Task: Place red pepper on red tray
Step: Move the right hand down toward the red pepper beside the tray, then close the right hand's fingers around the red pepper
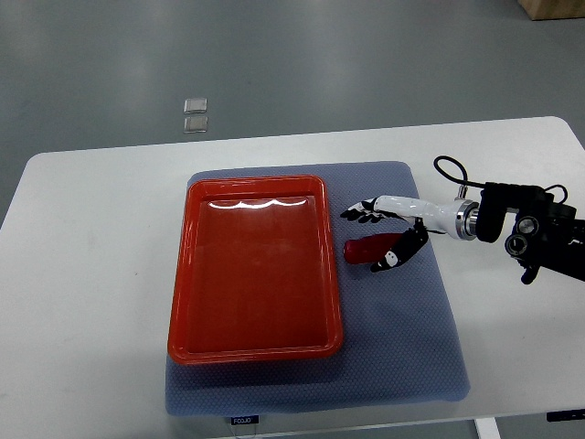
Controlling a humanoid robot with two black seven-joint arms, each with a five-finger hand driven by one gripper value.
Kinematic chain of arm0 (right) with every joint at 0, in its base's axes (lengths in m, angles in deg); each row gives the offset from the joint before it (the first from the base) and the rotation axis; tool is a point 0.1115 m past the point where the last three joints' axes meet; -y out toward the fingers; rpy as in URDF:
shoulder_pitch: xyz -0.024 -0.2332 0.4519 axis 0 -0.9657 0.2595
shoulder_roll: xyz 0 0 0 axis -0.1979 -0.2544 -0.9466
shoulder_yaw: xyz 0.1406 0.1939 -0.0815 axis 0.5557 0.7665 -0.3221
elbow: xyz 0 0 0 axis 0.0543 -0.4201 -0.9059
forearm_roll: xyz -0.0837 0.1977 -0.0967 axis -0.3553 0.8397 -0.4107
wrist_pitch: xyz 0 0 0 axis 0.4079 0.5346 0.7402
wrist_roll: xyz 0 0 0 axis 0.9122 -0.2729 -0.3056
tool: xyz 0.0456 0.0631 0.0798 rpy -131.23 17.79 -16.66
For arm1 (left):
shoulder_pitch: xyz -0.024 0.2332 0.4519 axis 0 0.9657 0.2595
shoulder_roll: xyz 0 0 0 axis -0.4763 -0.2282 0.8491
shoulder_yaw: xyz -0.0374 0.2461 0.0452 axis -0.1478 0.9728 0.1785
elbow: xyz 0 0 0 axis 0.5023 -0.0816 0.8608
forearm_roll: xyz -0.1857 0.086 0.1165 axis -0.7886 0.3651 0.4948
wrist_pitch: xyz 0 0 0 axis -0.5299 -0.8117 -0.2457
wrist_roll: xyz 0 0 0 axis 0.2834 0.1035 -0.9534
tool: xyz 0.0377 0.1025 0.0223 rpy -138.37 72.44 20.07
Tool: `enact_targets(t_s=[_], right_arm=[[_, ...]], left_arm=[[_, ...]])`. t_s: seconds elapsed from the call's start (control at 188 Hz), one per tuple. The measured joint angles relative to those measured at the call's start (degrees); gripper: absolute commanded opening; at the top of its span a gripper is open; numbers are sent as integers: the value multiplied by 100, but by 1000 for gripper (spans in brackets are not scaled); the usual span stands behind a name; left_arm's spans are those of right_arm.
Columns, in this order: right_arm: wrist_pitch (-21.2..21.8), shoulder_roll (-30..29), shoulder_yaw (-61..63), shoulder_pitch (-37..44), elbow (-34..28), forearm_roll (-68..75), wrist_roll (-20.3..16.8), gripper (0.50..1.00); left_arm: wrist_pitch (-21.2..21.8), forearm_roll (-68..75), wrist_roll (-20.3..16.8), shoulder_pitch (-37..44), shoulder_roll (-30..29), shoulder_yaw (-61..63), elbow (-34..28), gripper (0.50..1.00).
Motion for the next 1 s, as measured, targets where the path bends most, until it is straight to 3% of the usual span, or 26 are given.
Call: enact_targets(t_s=[0.403,0.408,0.44,0.769,0.775,0.854,0.907,0.997], right_arm=[[-143,-105,-78,-58,220,-279,83,862],[-145,-107,-78,-59,222,-281,83,830],[-156,-119,-78,-65,237,-289,86,817],[-260,-149,-89,-132,387,-442,121,754],[-260,-150,-90,-132,388,-443,121,724],[-261,-153,-95,-134,407,-465,126,672],[-262,-153,-123,-134,424,-494,133,593],[-263,-153,-188,-134,460,-514,152,539]], left_arm=[[0,-1,0,0,0,9,0,1000],[0,-1,0,0,0,9,0,1000],[0,-1,0,0,0,9,0,1000],[0,-1,0,0,0,9,3,1000],[0,-1,0,0,0,9,3,1000],[0,-1,0,0,0,9,7,1000],[0,-1,0,0,0,9,7,1000],[0,-1,0,0,0,9,4,1000]])
